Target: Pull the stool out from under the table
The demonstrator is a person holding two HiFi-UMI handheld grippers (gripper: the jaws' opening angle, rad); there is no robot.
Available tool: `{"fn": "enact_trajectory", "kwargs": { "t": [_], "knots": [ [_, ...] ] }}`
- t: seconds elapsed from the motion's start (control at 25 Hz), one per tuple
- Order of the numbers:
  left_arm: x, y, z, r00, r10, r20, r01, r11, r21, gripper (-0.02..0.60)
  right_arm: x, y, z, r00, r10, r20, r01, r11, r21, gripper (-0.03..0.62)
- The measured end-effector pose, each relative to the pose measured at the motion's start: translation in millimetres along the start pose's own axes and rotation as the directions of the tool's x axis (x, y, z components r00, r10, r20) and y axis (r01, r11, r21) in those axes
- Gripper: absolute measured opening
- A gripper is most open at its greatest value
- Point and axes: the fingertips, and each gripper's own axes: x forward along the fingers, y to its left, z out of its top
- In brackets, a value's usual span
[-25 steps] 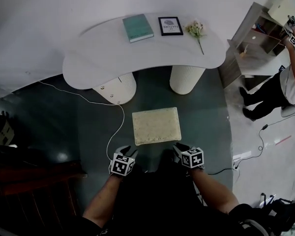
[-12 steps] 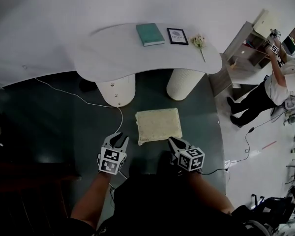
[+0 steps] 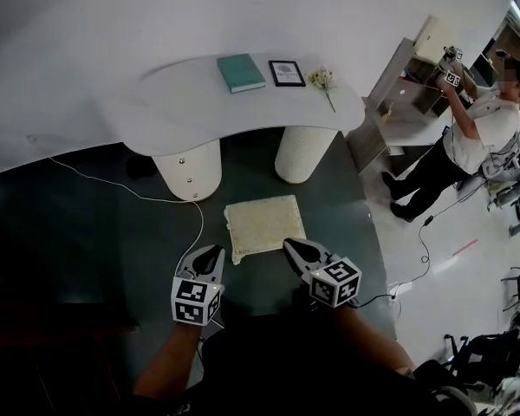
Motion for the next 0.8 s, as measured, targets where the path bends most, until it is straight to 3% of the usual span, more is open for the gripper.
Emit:
{"fn": "enact_trajectory", "kwargs": {
  "t": [0.16,0.28,0.44,0.64,0.72,0.8],
  "knots": [
    [16.8,-17.4,23.7,0.998,0.055,0.023,-0.056,0.997,0.049,0.011,-26.7,-24.3,32.4,0.998,0.026,0.055,-0.022,0.998,-0.061,0.006],
    [34.8,-34.1,53.6,0.992,0.102,0.076,-0.103,0.995,0.012,0.011,-59.9,-57.7,52.7,0.994,0.049,0.095,-0.040,0.994,-0.097,0.005],
    [55.4,-72.5,97.5,0.972,0.178,0.154,-0.177,0.984,-0.018,0.010,-117.0,-107.3,70.4,0.988,0.066,0.143,-0.044,0.987,-0.152,0.005],
    [72.4,-129.6,136.5,0.951,0.231,0.204,-0.245,0.969,0.042,0.002,-170.2,-163.5,87.6,0.981,0.113,0.157,-0.090,0.985,-0.148,0.005],
    [75.2,-141.8,140.3,0.952,0.239,0.189,-0.245,0.969,0.011,0.005,-179.9,-180.9,97.3,0.978,0.116,0.175,-0.088,0.984,-0.158,0.005],
    [70.4,-145.3,144.2,0.951,0.245,0.188,-0.236,0.969,-0.069,0.006,-185.0,-187.6,107.6,0.971,0.122,0.204,-0.089,0.983,-0.162,0.005]
  ]
}}
